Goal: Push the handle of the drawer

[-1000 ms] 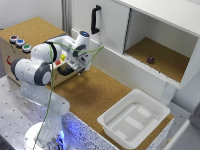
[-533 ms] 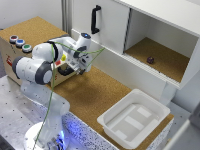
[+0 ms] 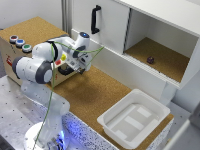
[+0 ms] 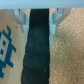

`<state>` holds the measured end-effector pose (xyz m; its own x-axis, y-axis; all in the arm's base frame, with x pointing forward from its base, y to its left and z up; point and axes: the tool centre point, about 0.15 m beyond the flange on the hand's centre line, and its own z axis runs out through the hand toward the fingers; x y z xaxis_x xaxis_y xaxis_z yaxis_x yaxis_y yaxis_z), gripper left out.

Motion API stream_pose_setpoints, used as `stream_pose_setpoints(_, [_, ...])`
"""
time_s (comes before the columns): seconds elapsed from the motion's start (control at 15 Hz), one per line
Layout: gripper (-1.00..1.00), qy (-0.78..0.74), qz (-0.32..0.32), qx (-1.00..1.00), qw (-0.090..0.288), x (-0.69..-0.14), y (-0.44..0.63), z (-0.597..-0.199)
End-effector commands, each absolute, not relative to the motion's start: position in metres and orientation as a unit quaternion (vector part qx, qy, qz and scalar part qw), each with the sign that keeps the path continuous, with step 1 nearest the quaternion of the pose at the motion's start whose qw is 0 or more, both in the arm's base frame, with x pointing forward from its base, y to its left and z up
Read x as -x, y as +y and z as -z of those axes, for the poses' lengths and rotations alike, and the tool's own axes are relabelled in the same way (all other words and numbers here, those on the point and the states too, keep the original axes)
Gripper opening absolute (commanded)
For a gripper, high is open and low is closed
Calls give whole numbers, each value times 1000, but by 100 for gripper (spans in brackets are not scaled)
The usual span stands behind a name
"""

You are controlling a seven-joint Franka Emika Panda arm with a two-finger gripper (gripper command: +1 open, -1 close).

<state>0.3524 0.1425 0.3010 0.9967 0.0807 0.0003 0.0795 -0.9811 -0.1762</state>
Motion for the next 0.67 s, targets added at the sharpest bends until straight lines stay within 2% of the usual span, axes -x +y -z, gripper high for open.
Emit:
stream_pose_setpoints(0.0, [-100,-76,7,994,76,-381,157,-300])
stream_pose_setpoints(0.27, [-100,-59,-4,994,90,-388,164,-292])
stream_pose_setpoints(0.6, [-100,20,-10,996,89,-374,193,-277])
